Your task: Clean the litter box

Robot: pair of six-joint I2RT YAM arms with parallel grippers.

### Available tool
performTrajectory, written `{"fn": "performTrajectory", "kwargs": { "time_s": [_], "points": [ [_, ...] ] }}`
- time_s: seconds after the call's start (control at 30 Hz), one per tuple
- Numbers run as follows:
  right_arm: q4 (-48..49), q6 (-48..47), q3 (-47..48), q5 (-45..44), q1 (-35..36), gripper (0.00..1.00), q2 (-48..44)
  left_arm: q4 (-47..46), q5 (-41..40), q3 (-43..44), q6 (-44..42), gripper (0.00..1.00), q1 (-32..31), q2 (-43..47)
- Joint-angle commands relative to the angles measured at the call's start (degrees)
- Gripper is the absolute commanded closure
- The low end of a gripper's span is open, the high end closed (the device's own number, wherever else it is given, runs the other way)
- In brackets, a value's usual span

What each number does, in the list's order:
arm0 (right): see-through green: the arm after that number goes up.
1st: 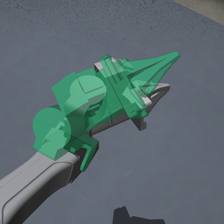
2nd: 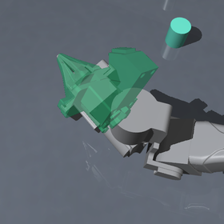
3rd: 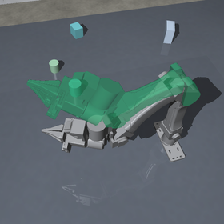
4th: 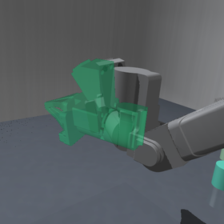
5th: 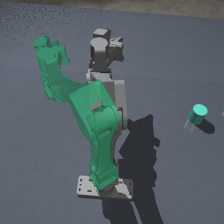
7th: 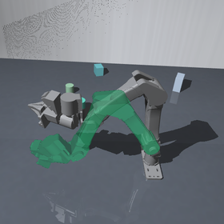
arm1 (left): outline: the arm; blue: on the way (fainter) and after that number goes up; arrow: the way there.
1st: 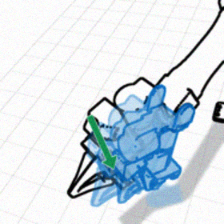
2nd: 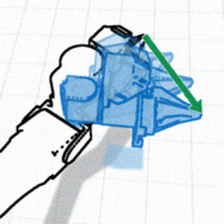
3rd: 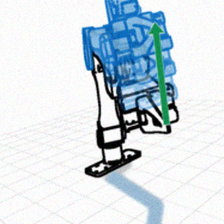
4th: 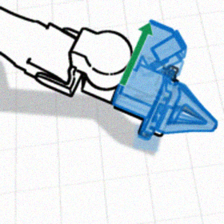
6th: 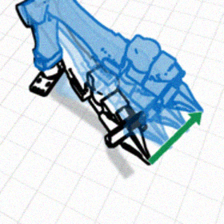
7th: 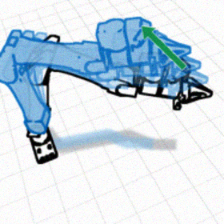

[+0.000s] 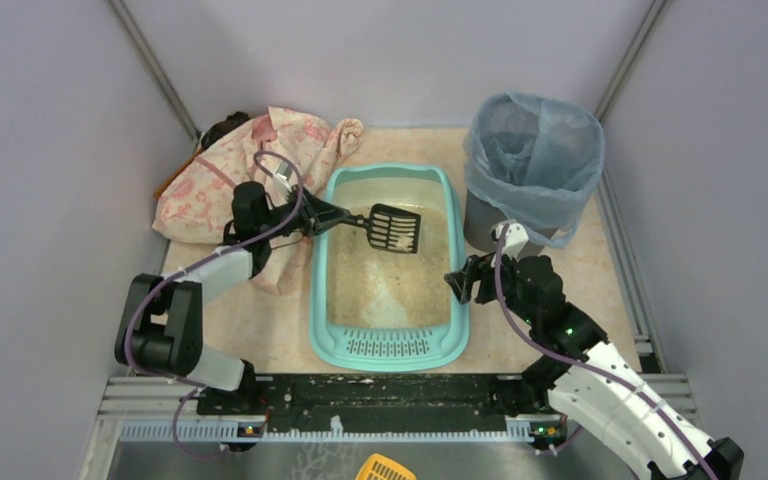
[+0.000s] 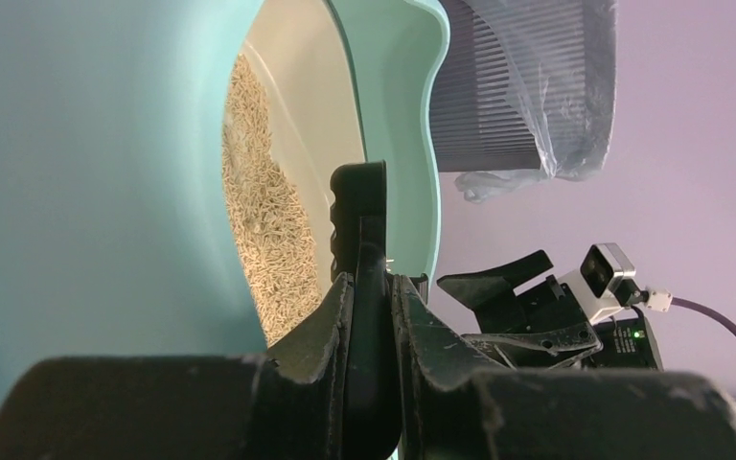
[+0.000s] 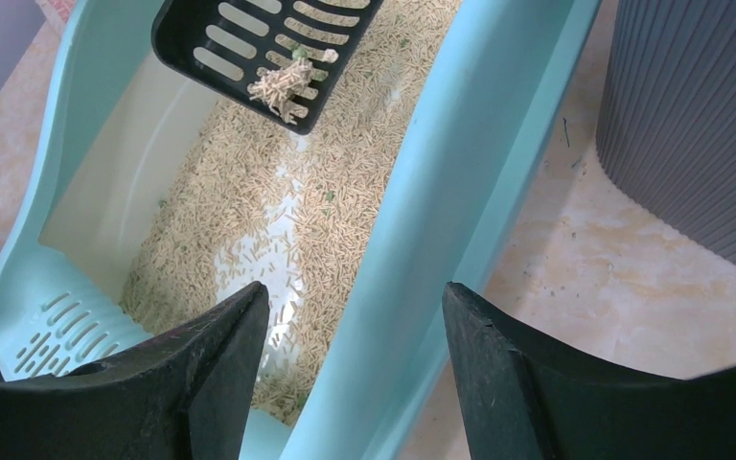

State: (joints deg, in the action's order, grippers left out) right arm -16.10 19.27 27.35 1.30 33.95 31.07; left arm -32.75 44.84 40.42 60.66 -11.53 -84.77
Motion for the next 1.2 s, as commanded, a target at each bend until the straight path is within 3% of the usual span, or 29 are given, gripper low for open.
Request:
{"fn": "performTrajectory", "kwargs": {
  "time_s": [0.0,0.1,0.17,0.27,0.53,1.17],
  "points": [
    [1.0,0.1,0.8,-0.7,-0.1,0.33,-0.4,2.0,-2.8,-1.8,-1.2,1.00,2.2,4.5],
    [1.5,0.2,0.4,-0.8,-0.1,0.33,-0.7,3.9,-0.9,-0.6,-0.9,1.00,0.2,4.0],
    [1.4,0.1,0.6,-0.5,-0.1,0.33,-0.2,0.9,-4.4,-3.9,1.2,1.00,0.9,7.8],
    [1.3,0.2,0.5,-0.8,-0.1,0.33,-0.6,10.5,-9.7,-1.3,-3.4,1.00,0.1,12.3],
    [1.9,0.2,0.6,-0.5,-0.1,0.33,-0.4,17.4,-11.4,4.8,-4.0,1.00,-0.5,15.1],
    [1.2,0.3,0.9,-0.5,-0.1,0.33,-2.3,10.8,-14.9,22.6,2.3,1.00,-5.0,2.5]
  ]
}}
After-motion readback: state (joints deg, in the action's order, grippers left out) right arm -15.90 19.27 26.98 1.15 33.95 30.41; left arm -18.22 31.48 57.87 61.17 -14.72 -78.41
